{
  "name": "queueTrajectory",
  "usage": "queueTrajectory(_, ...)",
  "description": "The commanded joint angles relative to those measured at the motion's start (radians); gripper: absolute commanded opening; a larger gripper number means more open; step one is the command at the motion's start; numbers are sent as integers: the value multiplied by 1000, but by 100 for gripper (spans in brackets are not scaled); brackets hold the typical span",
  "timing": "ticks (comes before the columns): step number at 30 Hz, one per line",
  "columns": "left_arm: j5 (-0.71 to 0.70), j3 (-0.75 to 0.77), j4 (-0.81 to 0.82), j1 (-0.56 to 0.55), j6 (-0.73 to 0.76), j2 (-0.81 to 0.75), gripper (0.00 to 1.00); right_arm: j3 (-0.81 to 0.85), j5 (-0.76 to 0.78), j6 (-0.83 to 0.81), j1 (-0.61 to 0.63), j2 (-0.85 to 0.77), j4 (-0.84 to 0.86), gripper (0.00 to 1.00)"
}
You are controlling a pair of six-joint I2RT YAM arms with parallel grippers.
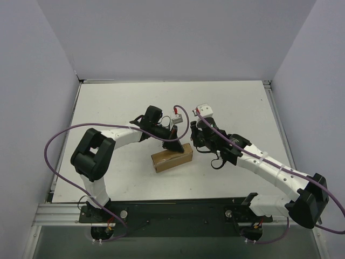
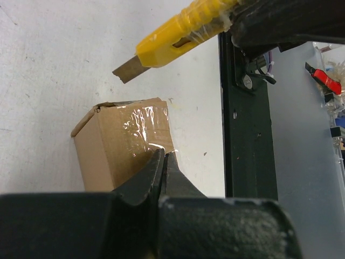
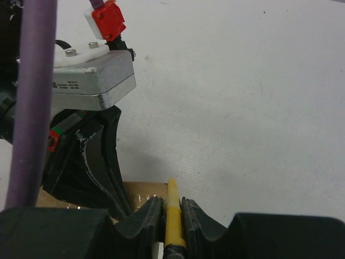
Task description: Unpack the express box
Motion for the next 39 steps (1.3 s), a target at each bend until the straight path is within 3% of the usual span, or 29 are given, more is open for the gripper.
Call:
queueTrajectory(1,-86,-25,2,7,-6,47,0,6,90,-4,27,12,43,0)
queueTrajectory(39,-91,-37,20,8,-21,52,0,-10,19,-33,31,79,40,0)
